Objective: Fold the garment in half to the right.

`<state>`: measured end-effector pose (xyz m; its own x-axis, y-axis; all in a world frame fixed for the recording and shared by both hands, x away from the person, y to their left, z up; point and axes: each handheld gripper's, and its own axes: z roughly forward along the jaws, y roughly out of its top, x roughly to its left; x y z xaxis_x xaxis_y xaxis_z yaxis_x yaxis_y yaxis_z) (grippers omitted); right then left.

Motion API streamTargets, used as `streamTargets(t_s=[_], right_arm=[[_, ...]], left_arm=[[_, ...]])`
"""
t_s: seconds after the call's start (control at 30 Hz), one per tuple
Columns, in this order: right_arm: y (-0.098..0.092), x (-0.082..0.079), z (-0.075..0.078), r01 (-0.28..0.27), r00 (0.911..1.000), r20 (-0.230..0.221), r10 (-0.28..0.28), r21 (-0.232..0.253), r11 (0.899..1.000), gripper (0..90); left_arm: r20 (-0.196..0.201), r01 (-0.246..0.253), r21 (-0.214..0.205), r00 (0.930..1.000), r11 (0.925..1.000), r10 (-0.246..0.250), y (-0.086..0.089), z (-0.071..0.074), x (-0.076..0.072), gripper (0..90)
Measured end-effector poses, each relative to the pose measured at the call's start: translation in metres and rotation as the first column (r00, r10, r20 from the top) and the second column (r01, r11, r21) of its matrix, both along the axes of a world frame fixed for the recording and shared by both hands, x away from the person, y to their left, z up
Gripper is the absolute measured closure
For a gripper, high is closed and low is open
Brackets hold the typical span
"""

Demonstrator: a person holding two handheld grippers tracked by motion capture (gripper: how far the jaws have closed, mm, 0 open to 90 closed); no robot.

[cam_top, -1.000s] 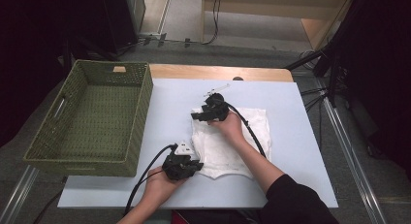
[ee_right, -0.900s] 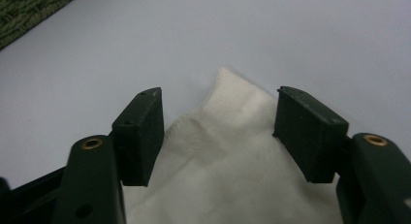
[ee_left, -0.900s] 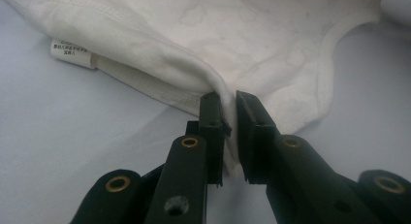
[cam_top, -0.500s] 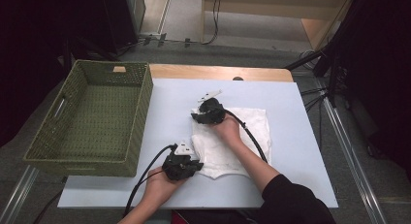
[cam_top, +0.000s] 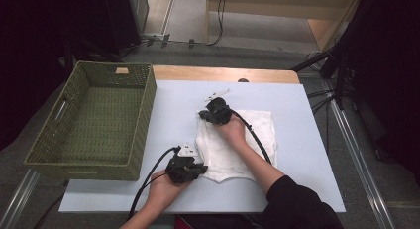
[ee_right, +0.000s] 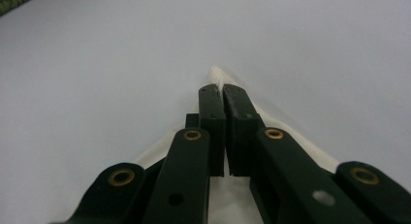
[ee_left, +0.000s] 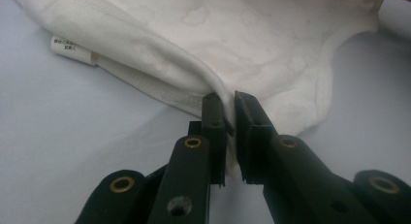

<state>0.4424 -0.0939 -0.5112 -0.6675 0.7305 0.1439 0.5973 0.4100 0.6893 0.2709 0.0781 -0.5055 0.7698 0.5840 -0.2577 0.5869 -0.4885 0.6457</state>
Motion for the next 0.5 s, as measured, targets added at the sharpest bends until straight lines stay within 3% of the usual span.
streamTargets(t_s=[0.13,0.23,0.5], right_arm=[[-0.007,0.003,0.006,0.001,0.9997,-0.026,0.000,0.045,0.999,85.5],[-0.012,0.003,0.014,0.000,0.9998,-0.021,0.002,0.074,0.997,85.5],[-0.022,0.000,0.032,-0.002,1.0000,-0.007,0.003,0.122,0.993,85.5]], left_arm=[[0.001,0.000,-0.033,1.0000,0.9994,0.000,0.001,0.008,0.003,84.2],[0.012,0.000,-0.082,0.9999,0.9966,0.001,0.002,0.018,0.002,84.6],[0.042,0.018,-0.147,0.9991,0.9890,-0.012,-0.001,0.035,-0.001,84.6]])
